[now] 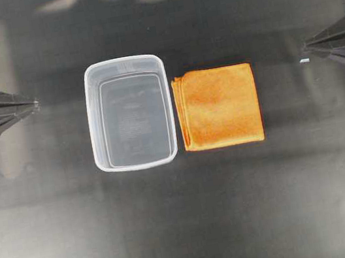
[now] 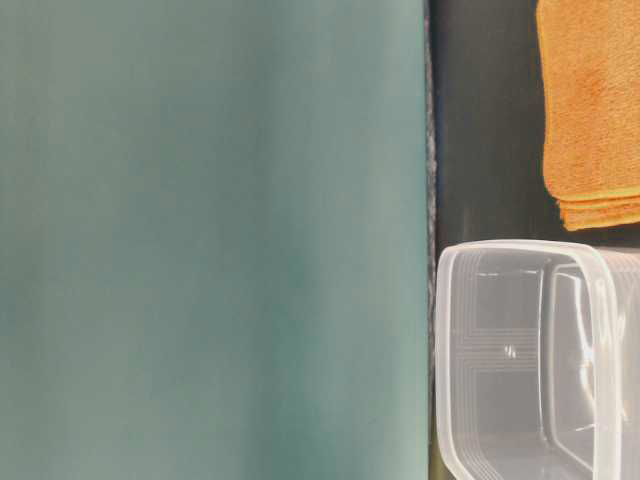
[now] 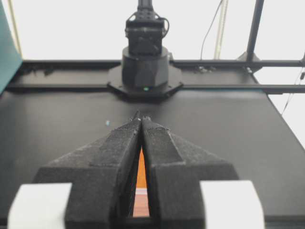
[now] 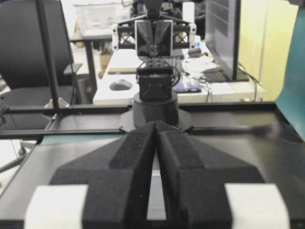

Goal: Place the orange towel into the container with the left arm.
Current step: 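Move the left gripper over the container toward the orange towel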

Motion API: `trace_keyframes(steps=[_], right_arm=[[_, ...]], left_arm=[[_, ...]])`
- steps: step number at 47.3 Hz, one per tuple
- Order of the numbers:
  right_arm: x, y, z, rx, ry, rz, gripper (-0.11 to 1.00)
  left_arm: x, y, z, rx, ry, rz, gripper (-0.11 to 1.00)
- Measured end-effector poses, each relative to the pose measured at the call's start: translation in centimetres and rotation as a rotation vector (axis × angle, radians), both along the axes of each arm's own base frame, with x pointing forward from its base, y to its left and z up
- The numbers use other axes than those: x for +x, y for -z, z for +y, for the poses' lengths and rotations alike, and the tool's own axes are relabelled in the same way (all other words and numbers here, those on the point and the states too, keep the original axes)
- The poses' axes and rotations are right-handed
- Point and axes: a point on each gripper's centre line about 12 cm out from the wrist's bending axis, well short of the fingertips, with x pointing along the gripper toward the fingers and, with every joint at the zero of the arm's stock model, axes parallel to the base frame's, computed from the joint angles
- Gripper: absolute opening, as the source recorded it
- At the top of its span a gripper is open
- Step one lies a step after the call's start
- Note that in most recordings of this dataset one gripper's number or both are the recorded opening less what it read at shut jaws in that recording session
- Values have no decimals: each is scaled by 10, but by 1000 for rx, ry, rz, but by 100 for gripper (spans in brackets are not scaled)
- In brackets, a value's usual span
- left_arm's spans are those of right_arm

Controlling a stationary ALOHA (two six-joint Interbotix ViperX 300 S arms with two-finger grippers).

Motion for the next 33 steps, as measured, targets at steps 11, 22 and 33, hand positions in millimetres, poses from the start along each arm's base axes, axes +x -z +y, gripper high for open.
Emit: trace_keyframes(steps=[11,22,33], right_arm=[[-3,-3,0,27,-2,-12,0],[-4,1,0,44,-1,30,0],[-6,2,0,72,-3,41,2]], left_arm=[[18,-25,7,15,-33,132,0],[57,-44,9,19,-39,401,0],[111,-52,9,61,-27,570,0]])
